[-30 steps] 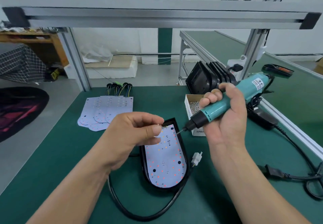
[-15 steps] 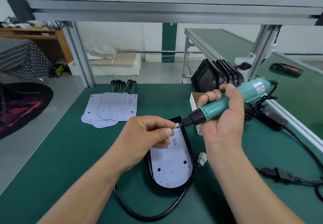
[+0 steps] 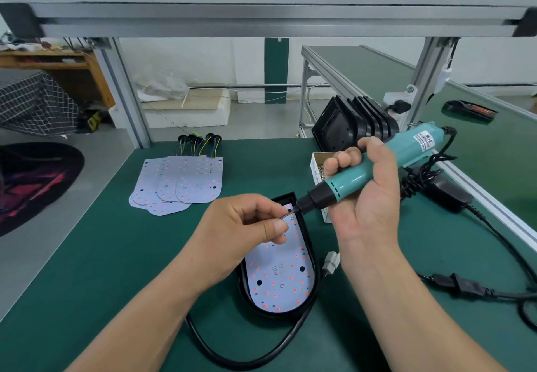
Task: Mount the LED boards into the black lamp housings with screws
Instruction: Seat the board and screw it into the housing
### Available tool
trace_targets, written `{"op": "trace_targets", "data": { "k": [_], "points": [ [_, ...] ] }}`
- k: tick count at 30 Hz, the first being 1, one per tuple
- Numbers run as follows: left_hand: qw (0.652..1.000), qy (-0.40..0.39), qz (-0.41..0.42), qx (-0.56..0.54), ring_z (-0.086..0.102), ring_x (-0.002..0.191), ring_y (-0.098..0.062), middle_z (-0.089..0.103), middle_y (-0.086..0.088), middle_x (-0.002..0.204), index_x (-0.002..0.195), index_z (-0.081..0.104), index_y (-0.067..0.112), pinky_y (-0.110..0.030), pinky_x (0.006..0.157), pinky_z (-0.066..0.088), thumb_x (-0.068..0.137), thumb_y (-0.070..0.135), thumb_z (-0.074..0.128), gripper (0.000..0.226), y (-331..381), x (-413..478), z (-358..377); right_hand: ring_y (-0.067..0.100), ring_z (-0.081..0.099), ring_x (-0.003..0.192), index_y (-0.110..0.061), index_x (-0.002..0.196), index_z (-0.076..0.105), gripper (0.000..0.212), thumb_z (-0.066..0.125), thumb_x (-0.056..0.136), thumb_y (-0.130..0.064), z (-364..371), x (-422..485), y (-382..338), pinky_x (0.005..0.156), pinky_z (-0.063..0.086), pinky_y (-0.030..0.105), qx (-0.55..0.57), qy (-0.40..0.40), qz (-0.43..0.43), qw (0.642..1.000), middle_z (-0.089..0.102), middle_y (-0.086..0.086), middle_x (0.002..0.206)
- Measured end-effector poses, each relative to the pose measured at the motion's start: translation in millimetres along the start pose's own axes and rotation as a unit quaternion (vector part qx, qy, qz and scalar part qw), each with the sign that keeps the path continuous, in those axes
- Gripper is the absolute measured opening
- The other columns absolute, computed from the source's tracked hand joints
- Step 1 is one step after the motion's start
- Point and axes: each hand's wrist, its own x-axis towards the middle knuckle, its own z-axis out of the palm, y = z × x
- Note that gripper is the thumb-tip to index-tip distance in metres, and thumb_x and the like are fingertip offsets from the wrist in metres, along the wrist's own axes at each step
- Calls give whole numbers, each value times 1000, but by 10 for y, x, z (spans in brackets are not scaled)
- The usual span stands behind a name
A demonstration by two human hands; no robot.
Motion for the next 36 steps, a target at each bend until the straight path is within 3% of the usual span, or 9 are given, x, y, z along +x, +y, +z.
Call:
{"op": "trace_targets", "data": {
  "k": [8,16,21,24,28,30,33,36],
  "points": [
    [999,15,30,42,78,80,-19,80,-4,86,94,82,28,-24,79,60,84,15,82,16,-46,2,-11,17,56,66,-14,103,54,12,64,102,-19,-11,-15,-17,68,54,33,-45,-62,-14,997,50,1,76],
    [991,28,64,114,77,90,-11,80,9,94,99,79,41,-19,82,58,85,22,81,23,-132,-2,-2,18,57,68,-14,103,56,7,60,104,-20,-19,-50,-54,70,55,35,-89,-120,-32,988,50,1,76],
    [986,39,76,141,76,89,-12,79,12,96,106,75,46,-30,84,60,85,27,77,28,-187,3,21,18,59,71,-14,105,56,11,62,104,-23,-77,-45,-29,74,56,35,-81,-106,-14,991,51,1,77],
    [985,42,73,151,76,90,-9,78,15,97,107,74,48,-28,83,59,85,30,77,29,-213,23,10,18,59,71,-14,103,56,14,65,102,-24,-95,-25,23,75,56,35,-68,-81,-3,994,52,2,77],
    [987,20,76,136,75,99,-9,77,16,106,121,68,57,-28,88,58,79,40,82,47,-186,27,-32,16,58,69,-14,94,61,15,65,104,-25,-153,5,74,76,56,34,-30,-17,8,999,52,1,75],
    [981,60,83,167,72,102,-7,74,18,111,133,60,57,-27,89,56,79,52,78,56,-150,51,-131,16,58,67,-14,91,61,17,65,104,-25,-185,37,58,77,56,34,-16,12,8,1000,52,1,73],
    [938,124,6,324,64,96,-1,65,19,108,147,49,45,-28,85,49,86,58,64,64,-109,104,-434,16,58,67,-14,93,59,15,67,102,-23,-196,94,5,78,57,33,0,28,0,1000,52,1,73],
    [916,22,-123,382,64,94,-1,66,15,108,154,43,41,-30,87,51,87,60,68,75,-80,81,-520,16,57,68,-13,95,59,15,69,100,-22,-207,119,-7,78,57,34,4,26,-8,1000,53,2,75]
  ]
}}
